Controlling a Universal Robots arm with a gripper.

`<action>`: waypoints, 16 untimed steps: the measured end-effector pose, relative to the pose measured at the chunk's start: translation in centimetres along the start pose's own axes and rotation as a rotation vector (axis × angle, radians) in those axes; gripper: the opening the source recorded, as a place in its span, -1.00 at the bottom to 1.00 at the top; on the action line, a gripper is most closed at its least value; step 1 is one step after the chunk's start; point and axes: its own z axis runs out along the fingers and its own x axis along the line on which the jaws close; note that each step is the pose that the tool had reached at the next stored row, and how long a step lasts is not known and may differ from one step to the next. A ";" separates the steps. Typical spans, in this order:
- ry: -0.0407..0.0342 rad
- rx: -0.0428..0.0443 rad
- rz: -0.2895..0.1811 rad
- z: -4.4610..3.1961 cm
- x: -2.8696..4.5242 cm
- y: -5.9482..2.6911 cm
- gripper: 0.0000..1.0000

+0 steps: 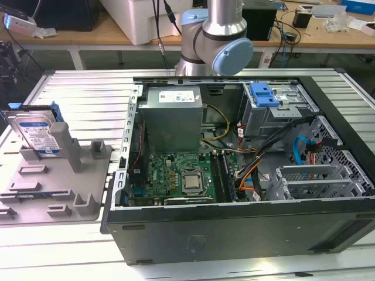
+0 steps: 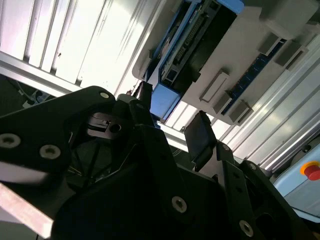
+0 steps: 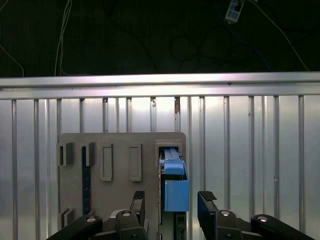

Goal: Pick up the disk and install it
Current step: 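Pick up the disk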

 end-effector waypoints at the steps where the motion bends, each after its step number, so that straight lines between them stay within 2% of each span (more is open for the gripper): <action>1: -0.0003 0.0000 0.001 0.06 0.00 0.00 0.08; 16: -0.0009 -0.0004 0.006 0.80 -0.29 -0.01 0.08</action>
